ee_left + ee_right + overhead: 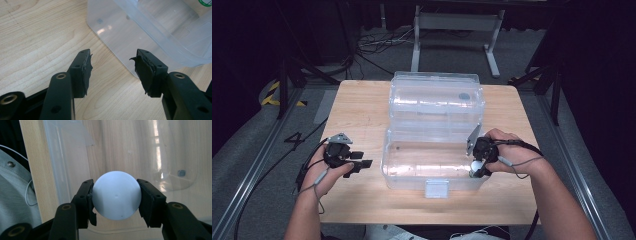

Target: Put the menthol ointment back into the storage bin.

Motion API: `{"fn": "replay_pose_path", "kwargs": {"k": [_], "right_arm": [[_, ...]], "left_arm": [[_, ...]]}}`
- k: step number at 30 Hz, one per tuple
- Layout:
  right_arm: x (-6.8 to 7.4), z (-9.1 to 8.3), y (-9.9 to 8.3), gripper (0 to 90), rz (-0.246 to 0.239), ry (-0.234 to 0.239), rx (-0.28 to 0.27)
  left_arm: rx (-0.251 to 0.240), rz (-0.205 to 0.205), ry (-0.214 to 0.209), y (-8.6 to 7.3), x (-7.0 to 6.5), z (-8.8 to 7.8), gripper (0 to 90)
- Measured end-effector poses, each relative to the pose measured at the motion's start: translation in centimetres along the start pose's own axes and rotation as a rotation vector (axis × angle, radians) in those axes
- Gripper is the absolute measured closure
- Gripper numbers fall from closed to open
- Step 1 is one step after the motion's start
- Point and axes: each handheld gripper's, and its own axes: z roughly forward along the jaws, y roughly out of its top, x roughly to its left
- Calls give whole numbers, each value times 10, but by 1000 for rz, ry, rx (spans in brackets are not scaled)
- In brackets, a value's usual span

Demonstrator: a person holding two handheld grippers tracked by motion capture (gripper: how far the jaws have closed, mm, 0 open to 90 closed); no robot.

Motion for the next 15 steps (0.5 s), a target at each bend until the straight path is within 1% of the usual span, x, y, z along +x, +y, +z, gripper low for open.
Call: {"fn": "replay_pose_path", "kwargs": {"k": [2, 6, 15], "right_arm": [[0, 2, 0, 503, 6, 6, 4], [-1, 5, 2, 503, -5, 7, 14], [0, 12, 5, 503, -4, 13, 41]], "left_arm": [[0, 0, 0, 0, 0, 0, 474], [3, -5, -1, 0, 0, 1, 473], [5, -7, -1, -1, 1, 1, 469]]}}
